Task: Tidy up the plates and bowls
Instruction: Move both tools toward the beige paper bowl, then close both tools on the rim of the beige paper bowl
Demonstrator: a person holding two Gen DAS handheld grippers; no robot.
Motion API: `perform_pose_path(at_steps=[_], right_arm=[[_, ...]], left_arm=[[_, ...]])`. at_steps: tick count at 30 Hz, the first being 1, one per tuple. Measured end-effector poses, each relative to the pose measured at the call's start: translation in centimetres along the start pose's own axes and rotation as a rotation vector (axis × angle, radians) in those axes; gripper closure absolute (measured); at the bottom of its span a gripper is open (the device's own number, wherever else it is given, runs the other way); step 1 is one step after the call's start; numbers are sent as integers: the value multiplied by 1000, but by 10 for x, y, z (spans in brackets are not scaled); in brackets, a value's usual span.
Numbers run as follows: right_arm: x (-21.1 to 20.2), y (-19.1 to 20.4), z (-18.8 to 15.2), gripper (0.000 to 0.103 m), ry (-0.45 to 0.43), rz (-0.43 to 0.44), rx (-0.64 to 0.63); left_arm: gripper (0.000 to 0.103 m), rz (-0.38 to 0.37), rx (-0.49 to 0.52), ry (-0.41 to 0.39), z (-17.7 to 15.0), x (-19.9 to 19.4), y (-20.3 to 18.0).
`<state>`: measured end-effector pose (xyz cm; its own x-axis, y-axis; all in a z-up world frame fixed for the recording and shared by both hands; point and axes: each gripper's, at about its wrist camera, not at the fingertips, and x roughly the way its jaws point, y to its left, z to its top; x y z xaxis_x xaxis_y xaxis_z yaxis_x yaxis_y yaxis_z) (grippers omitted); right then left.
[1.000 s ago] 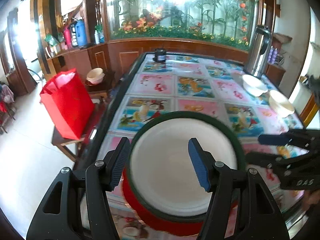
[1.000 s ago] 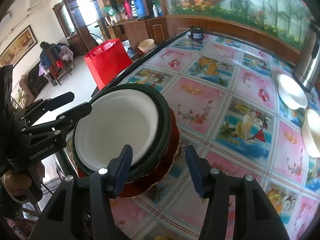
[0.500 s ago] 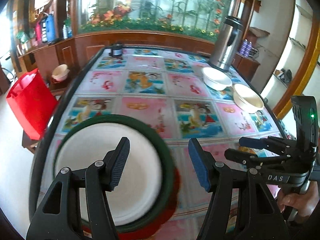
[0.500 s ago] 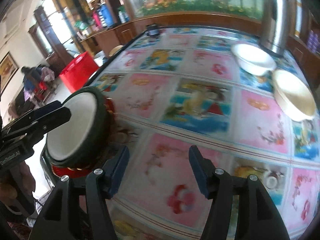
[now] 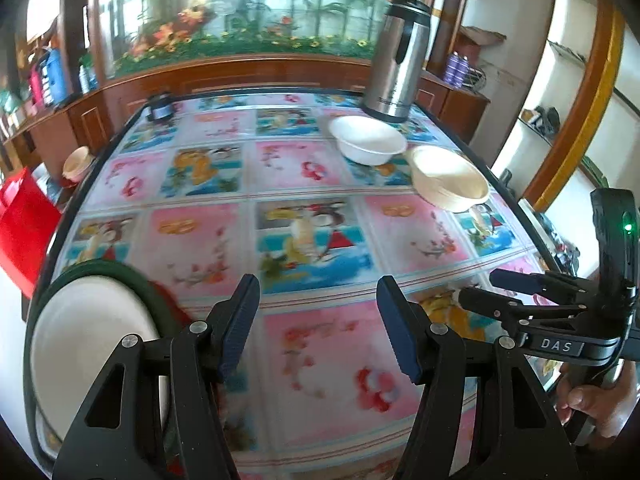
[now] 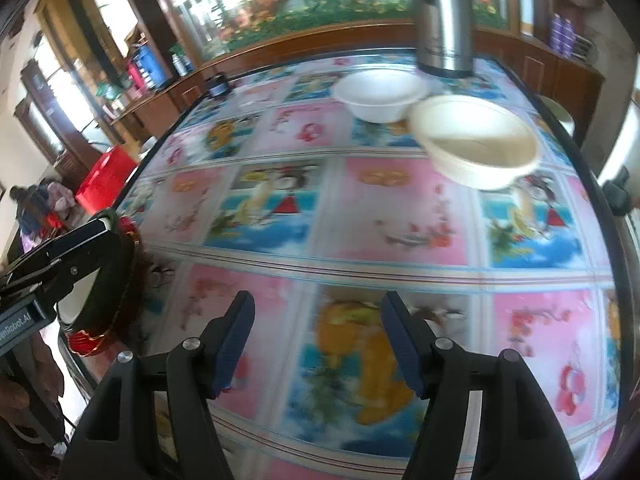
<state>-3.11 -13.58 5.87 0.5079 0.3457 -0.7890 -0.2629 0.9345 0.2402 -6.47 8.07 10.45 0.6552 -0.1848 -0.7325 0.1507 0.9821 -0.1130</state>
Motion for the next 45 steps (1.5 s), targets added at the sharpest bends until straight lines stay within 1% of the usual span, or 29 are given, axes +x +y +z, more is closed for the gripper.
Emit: perform_pose_path(at_steps=[7,12,15,19,23,26,31,35,38,40,42,45], right_arm=[[-17,-46,3,35,-18,-55,49],[-24,-84,16,35,-33,-86,89],[-25,-103,28,34,-38,-108,98],[-23,-132,51,34,-55,-116,127],[-12,-159,78,34,-53,-109,149],[1,-172,95,33,-40,-112,155],[21,-185,114,33,-7,-109,154],[40,-185,126,33,16,-67,127],[52,-184,132,33,32,-75,103],[51,-184,132,33,20,-68,98],[50,-188,131,33,14,-50,111],[49,-189,134,33,14,-63,105]], left_arm=[[42,-20,22,32,13,30,-43],[42,-31,12,55,30,54,-66],[42,-31,-1,61,43,68,-76],[42,-35,-50,79,66,95,-87],[42,-39,-91,102,88,125,-96],[42,-48,-127,125,100,148,-98],[42,-39,-164,137,110,170,-98],[42,-7,-158,147,113,185,-103],[42,-24,-180,169,114,196,-106],[42,-32,-189,175,114,201,-108],[42,-31,-177,185,114,204,-111],[42,-17,-168,188,116,207,-112]])
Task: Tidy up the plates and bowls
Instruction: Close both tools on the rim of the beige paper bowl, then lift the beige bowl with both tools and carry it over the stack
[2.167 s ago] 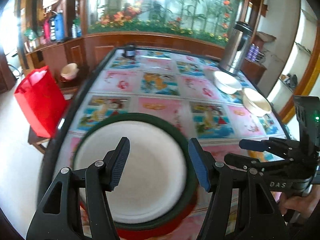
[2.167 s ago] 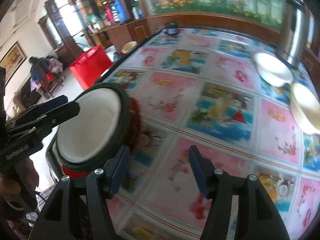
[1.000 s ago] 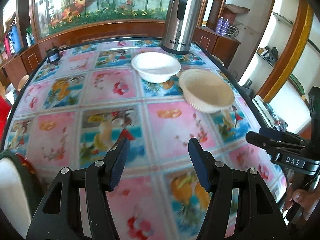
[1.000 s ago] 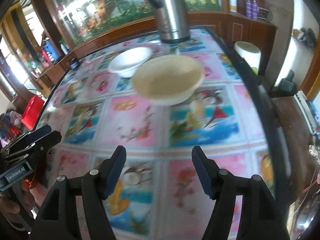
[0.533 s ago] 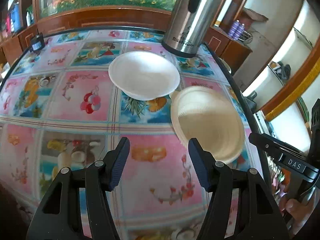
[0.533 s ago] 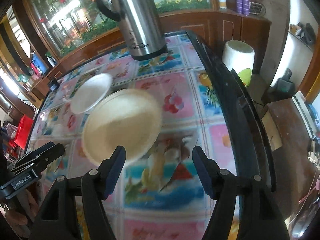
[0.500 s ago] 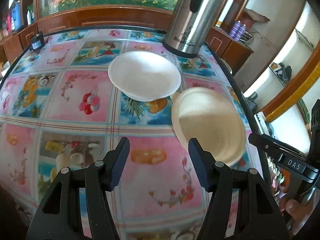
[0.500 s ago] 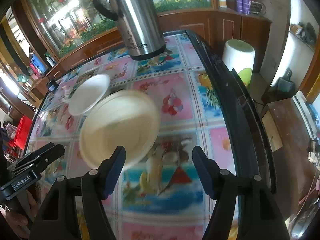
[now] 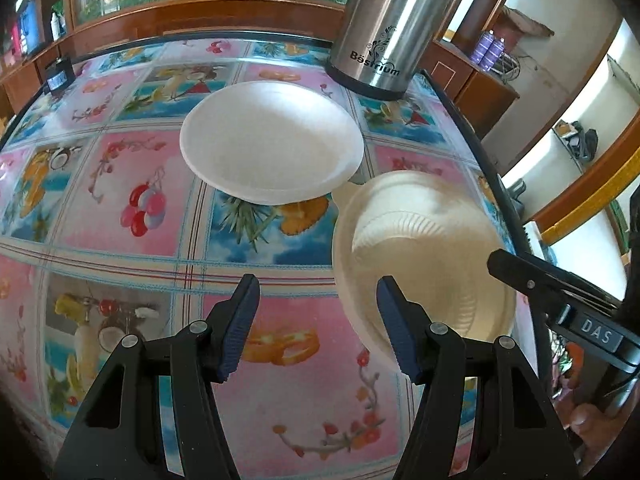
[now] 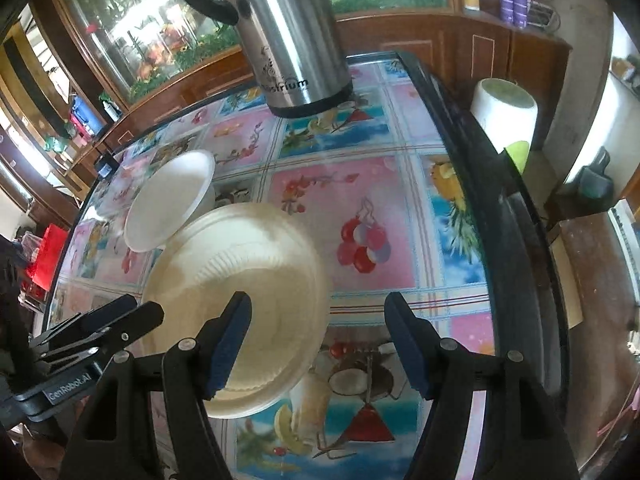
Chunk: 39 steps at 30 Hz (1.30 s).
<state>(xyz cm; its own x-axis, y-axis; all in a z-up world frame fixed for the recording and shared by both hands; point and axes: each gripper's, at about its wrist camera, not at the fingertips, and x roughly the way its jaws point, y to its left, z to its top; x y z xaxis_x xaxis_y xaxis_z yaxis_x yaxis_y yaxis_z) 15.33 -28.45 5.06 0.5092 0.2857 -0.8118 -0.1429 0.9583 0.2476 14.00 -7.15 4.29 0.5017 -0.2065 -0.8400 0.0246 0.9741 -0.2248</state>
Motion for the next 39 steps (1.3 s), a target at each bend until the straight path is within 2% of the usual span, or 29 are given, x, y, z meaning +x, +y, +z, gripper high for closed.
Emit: perform_pose_path(at_steps=[3,6,10,12,14,15,16,25,39], right_arm=[[0,2,2,34,7,-14,-23],[1,7,2,42,15,-26,-50],[7,12,4,63,34,-46,-86],[10,14,4,69,45,-51,-100],[11,15,3,77,51,-51,-107],[12,15,2,78,52,-51,-108],[11,15,1,79,49,-48,-105],[4,24,-20,79,45,-16,-100],[-34,78,-73,77,18,9,-150]], left_arm=[[42,20,-2,-11,2,1,0],[42,38,20,-7,2,4,-4],[42,65,51,-22,4,7,-8],[42,61,54,-37,4,8,-9],[60,54,64,-46,3,10,-11],[82,59,84,-32,2,14,-14],[87,57,99,-7,1,18,-17],[89,42,112,0,-7,11,-14],[89,66,138,-37,-63,-56,18]])
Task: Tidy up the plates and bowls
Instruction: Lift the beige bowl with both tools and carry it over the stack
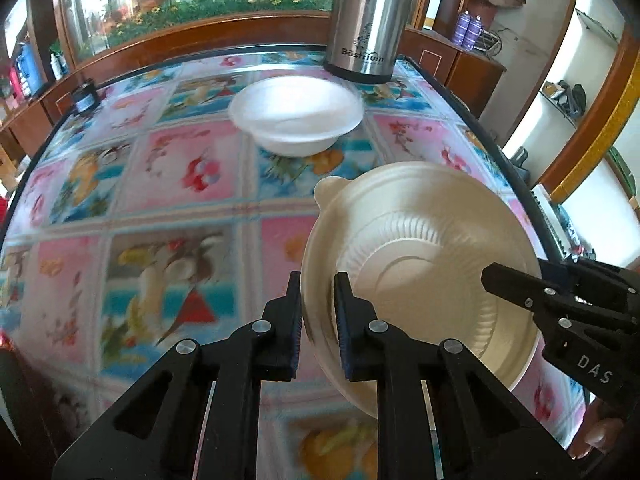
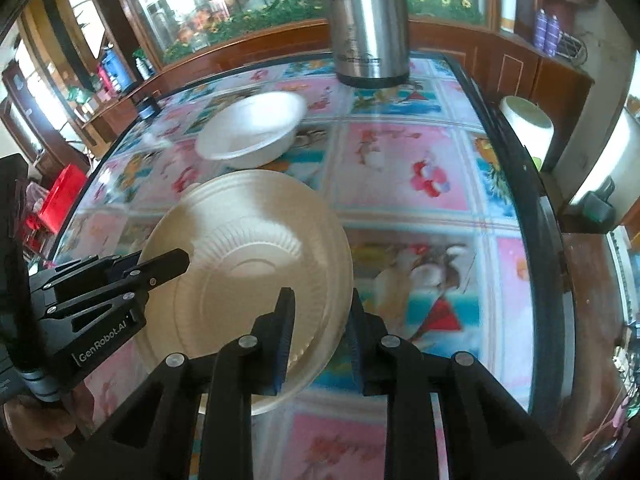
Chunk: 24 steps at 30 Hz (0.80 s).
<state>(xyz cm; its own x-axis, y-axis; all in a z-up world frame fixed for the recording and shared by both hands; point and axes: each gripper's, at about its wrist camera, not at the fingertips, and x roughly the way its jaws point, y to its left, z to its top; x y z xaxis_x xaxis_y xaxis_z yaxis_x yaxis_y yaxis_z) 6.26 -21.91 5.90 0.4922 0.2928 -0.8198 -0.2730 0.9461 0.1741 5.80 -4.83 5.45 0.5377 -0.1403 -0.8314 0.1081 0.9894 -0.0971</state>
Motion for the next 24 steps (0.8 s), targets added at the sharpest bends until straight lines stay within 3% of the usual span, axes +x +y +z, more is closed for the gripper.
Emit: perform_pose_path(at_steps=[13,24], right_arm=[[-11,70,-34,77,-5,57,-56],[-26,133,-42,77,-36,81,-145]], left_arm=[[89,32,-42,-33,-54,-55,59],[89,49,-64,-100,-76,-105,104]])
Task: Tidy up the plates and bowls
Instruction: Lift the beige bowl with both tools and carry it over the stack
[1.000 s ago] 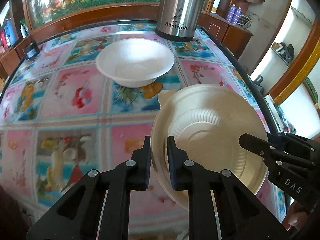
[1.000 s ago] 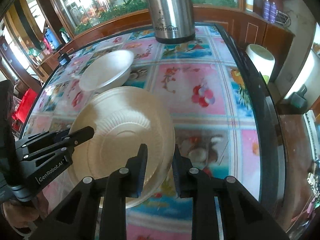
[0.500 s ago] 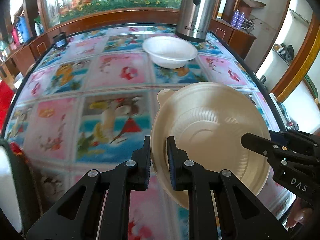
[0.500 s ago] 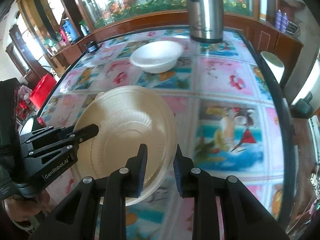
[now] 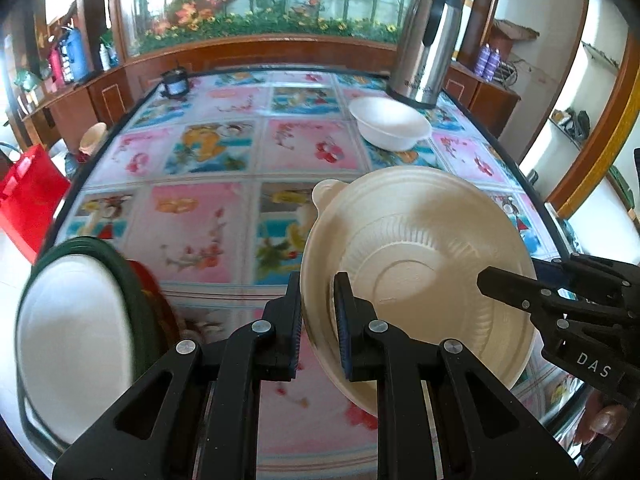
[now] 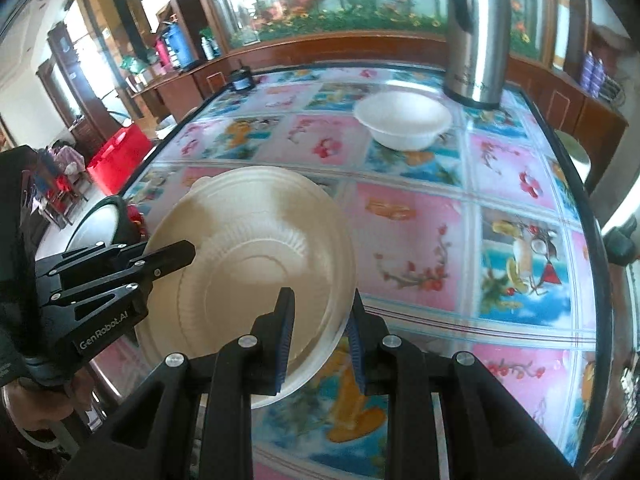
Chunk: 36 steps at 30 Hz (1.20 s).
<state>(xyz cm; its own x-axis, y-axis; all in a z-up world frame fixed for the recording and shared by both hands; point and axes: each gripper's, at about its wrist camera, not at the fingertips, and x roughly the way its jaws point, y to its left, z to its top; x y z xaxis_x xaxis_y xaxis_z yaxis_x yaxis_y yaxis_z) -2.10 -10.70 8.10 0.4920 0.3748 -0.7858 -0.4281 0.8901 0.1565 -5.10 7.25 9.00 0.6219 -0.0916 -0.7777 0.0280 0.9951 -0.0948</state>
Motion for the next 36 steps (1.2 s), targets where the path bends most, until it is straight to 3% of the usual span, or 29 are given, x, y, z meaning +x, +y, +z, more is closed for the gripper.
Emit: perform_pose_path(at_steps=[20,36], right_arm=[[-5,81,15,76,-27,11,-128],[-5,136,26,70,-42,31,-204]], left_arm=[[89,19,-71,-73,-10,-48,72],[88,49,-85,-119,-12,-81,116]])
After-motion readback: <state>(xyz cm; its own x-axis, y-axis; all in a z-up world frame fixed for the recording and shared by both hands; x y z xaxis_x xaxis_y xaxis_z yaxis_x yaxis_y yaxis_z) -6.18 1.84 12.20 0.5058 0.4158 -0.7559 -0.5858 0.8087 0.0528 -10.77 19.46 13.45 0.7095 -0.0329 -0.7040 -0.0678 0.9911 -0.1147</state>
